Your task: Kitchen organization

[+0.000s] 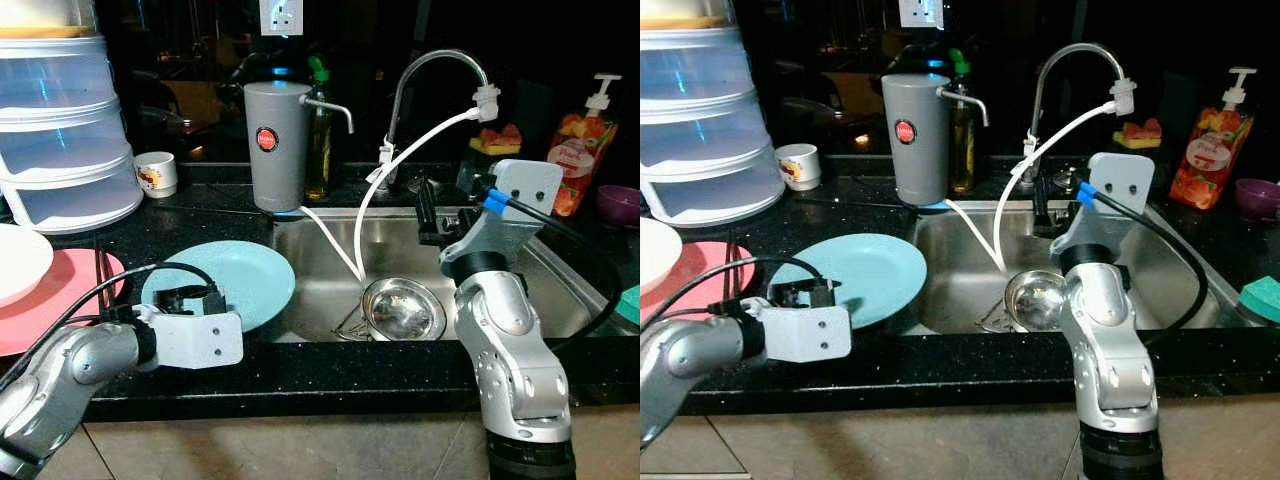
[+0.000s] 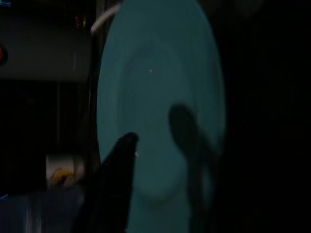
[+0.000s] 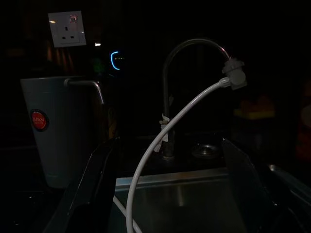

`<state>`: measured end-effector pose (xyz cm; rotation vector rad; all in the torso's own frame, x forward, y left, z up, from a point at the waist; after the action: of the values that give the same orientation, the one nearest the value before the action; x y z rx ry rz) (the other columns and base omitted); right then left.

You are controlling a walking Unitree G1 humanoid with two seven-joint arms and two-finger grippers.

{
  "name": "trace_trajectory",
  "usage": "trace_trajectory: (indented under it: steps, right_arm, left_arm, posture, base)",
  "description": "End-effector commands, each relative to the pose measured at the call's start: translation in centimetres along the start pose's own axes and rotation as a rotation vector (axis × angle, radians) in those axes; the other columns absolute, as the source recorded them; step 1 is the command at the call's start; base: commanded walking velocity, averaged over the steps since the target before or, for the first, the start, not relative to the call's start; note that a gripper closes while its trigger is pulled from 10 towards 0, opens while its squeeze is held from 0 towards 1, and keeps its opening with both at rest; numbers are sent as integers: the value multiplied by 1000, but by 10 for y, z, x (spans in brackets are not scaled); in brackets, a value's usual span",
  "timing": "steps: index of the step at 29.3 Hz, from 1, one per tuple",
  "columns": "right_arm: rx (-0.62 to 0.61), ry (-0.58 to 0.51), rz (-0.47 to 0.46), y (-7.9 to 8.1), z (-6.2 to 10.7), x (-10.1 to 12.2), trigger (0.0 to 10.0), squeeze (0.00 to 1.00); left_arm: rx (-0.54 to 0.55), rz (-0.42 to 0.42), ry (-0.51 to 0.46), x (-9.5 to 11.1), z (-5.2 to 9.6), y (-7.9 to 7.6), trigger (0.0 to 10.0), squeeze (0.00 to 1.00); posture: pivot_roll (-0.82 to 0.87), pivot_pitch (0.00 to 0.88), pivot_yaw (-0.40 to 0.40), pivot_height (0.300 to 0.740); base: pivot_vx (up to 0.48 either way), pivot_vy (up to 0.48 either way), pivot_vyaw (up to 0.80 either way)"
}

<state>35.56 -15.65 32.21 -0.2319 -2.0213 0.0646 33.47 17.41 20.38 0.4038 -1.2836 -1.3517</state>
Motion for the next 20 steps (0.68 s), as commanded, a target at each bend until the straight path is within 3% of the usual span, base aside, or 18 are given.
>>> trace_trajectory:
  steps: [1, 12, 13, 14, 15, 16, 19, 20]
  right_arm:
    - [4, -9, 1, 0, 0, 2, 10000, 0]
    - [11, 0, 5, 0, 0, 0, 10000, 0]
    - [14, 9, 3, 1, 0, -2, 10000, 0]
    - [14, 9, 3, 1, 0, -2, 10000, 0]
    - [16, 32, -5, 2, 1, -9, 10000, 0]
    - [16, 32, -5, 2, 1, -9, 10000, 0]
    - [25, 54, -26, 3, 2, -14, 10000, 0]
    - [38, 76, -74, 6, 2, -18, 10000, 0]
  left_arm:
    - [-50, -27, 91, -20, -4, -15, 0, 0]
    - [133, -116, 18, -7, -17, 4, 0, 0]
    - [185, -133, -1, -3, -19, 11, 1569, 0]
    - [185, -133, -1, -3, -19, 11, 1569, 0]
    - [308, -158, -44, 8, -20, 30, 10000, 0]
    - [308, -158, -44, 8, -20, 30, 10000, 0]
    - [421, -183, -99, 21, -19, 50, 10000, 0]
    - [443, -184, -130, 28, -19, 53, 10000, 0]
  posture:
    - [41, 37, -25, 740]
    - [35, 42, -32, 740]
    - [35, 43, -33, 740]
    - [35, 43, -33, 740]
    - [35, 43, -36, 740]
    - [35, 43, -36, 740]
    - [35, 42, -36, 740]
    - [35, 42, -36, 740]
  base:
    - [0, 0, 0]
    - [0, 0, 0]
    - [0, 0, 0]
    - [0, 0, 0]
    - [0, 0, 0]
    - [0, 0, 0]
    - [0, 0, 0]
    - [0, 0, 0]
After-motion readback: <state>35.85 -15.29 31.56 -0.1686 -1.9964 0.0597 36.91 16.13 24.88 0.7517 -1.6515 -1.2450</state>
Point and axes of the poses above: a point about 5 cm out from each wrist's last joint towards the gripper, its own z axis pointing back from the gripper into the wrist, its own x axis along the axis of the wrist's last joint, y = z × x, the point moved 5 cm from there along -z, pointing out of the wrist towards the gripper, and after that the axes turned 14 degrees about z, right-handed, at the moved point
